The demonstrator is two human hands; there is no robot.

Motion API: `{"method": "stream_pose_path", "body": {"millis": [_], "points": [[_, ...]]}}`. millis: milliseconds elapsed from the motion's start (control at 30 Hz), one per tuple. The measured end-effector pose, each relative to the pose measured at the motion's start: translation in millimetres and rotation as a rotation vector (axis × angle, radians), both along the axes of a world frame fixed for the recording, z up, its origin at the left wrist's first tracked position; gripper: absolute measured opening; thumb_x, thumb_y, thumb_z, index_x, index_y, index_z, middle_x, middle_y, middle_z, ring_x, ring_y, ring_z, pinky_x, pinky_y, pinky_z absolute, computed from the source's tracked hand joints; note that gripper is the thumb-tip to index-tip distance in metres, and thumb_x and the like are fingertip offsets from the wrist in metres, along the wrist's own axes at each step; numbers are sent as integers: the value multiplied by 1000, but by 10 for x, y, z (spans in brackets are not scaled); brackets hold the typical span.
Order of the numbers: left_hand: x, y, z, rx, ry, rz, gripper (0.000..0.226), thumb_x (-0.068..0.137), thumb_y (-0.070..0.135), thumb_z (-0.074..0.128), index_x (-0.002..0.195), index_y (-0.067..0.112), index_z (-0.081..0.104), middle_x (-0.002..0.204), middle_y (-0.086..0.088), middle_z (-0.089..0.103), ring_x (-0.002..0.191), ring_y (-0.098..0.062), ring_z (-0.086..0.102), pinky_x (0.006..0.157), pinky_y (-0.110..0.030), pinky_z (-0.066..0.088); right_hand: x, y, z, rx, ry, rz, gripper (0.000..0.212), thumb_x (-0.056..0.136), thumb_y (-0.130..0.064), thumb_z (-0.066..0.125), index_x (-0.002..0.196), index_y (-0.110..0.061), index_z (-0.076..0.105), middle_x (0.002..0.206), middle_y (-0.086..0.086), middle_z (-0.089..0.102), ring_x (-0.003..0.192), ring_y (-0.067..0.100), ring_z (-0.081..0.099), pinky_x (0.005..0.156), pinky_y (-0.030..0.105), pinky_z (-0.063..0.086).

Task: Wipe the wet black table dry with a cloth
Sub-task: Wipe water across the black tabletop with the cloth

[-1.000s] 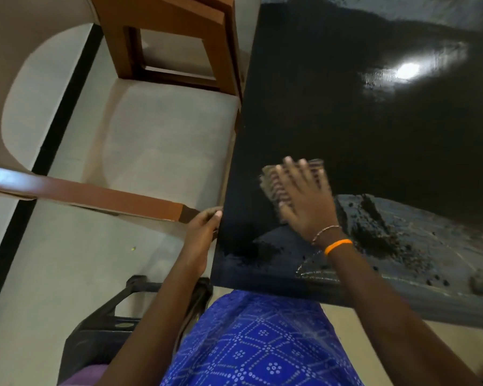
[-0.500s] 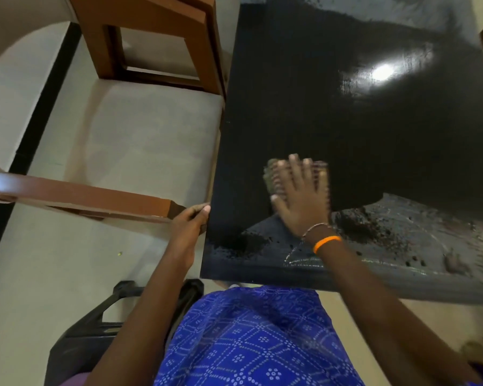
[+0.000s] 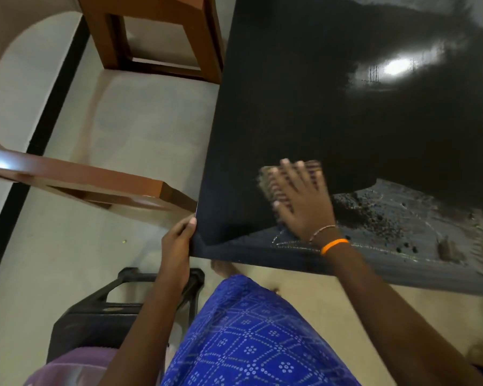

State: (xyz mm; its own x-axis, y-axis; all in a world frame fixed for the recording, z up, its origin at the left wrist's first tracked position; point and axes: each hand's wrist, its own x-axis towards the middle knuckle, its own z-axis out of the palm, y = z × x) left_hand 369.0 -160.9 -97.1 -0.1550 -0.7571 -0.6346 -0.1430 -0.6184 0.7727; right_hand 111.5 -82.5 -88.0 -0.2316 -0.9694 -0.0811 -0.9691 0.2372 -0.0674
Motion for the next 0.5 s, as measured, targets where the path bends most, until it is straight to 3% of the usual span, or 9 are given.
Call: {"method": "stream_pose_path", "body": {"millis": [67,167,300,433,500], "points": [[8,-14,10,-12,-10,-26,23,91,25,56,106,15,69,111,-9,68,110,-28,60,97,-45,47,-447,211,13,35,12,-162,68,85,-50,30,147,-26,19,157,3,18,144,29,16,113,56,14],[-8,-40,74,12,-17,-15,20,92,20,55,104,12,68,106,-6,68,105,-24,61,90,-35,48,-807,413,48,64,-13,-364,70,83,-52,24,147,-25,20,157,5,17,144,31,13,114,57,13],[-49,5,175,80,11,15,15,95,20,48,97,12,61,103,-5,60,96,-19,56,91,-36,44,-603,327,26,32,-34,-468,73,80,-52,20,148,-24,19,157,6,14,145,33,9,113,59,5],[64,170,107,125,-8,68,30,96,19,45,120,4,55,117,-6,56,107,-21,51,93,-33,40,143,115,28,-2,-32,-237,70,82,-47,31,147,-22,21,156,10,19,143,37,14,111,60,5],[148,261,68,159,1,102,28,96,19,44,117,9,59,116,-6,61,101,-19,56,88,-29,44,660,-13,37,-27,-45,-95,70,82,-42,41,147,-22,22,155,10,21,142,37,18,112,58,5]]}}
